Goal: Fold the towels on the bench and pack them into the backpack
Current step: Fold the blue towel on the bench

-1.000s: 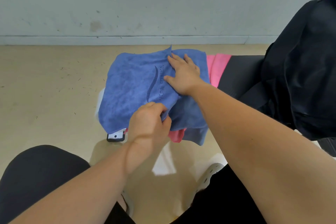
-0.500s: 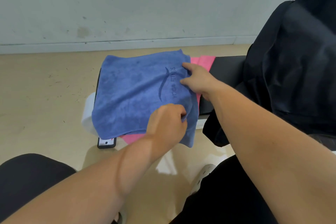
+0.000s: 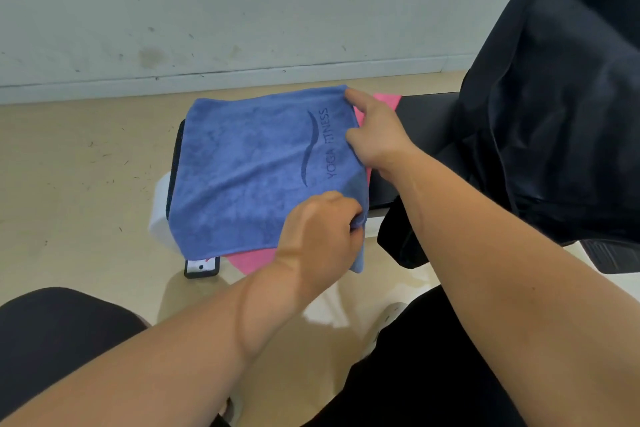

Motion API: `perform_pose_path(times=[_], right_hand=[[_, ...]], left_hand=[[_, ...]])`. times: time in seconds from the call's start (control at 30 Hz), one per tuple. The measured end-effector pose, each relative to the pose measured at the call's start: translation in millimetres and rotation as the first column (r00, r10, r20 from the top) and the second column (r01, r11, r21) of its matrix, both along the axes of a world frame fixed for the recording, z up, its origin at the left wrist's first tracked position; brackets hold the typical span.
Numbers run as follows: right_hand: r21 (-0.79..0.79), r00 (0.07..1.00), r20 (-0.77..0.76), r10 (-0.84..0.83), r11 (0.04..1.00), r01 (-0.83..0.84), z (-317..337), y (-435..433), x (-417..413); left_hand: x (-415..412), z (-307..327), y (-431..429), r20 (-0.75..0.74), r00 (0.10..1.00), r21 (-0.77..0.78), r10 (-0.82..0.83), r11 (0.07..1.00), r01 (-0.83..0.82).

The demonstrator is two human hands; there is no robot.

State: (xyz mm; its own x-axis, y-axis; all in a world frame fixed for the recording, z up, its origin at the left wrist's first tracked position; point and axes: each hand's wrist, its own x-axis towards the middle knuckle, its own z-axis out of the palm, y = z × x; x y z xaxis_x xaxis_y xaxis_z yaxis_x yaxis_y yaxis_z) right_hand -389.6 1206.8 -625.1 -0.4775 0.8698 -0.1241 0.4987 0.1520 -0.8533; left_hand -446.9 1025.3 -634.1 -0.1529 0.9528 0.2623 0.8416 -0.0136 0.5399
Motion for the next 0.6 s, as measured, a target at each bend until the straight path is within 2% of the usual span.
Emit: perform_pose_path(times=[0.03, 0.1, 0.17, 0.2, 0.3, 0.37, 0.47, 0.53, 0.6], right_hand=[[0.017, 1.000, 0.024, 0.001, 1.000, -0.001, -2, 0, 3], [0.067, 0.992, 0.122, 0.014, 0.997, -0.022, -4, -2, 8], [0.142, 0.958, 0.278, 0.062, 0.984, -0.105, -8, -7, 12], [0.174, 0.931, 0.356, 0.081, 0.973, -0.151, -9, -11, 12], [0.296, 0.849, 0.528, 0.027, 0.931, -0.214, -8, -26, 7], [0.402, 0.809, 0.586, -0.036, 0.880, -0.252, -8, -36, -1], [0.409, 0.750, 0.661, -0.014, 0.845, -0.344, -7, -42, -16], [0.351, 0.702, 0.711, 0.049, 0.840, -0.415, -9, -39, -25], [0.289, 0.670, 0.735, 0.105, 0.846, -0.449, -13, -35, -32]], left_hand=[[3, -2, 1, -0.009, 1.000, -0.028, -0.015, 1.000, 0.015], [6, -9, 4, -0.084, 0.995, -0.187, -0.053, 0.982, 0.037], [6, -14, 4, -0.143, 0.985, -0.356, -0.099, 0.933, 0.042], [5, -14, 3, -0.137, 0.983, -0.393, -0.120, 0.918, 0.057], [-2, -7, -3, -0.075, 0.994, -0.318, -0.080, 0.947, 0.052], [-17, -1, -3, -0.080, 0.997, -0.183, 0.019, 0.983, -0.033], [-55, 4, 3, -0.058, 0.985, -0.011, 0.162, 0.987, -0.163], [-84, 6, 8, -0.122, 0.966, -0.035, 0.230, 0.971, -0.235], [-110, 6, 13, -0.232, 0.932, -0.145, 0.277, 0.938, -0.315]])
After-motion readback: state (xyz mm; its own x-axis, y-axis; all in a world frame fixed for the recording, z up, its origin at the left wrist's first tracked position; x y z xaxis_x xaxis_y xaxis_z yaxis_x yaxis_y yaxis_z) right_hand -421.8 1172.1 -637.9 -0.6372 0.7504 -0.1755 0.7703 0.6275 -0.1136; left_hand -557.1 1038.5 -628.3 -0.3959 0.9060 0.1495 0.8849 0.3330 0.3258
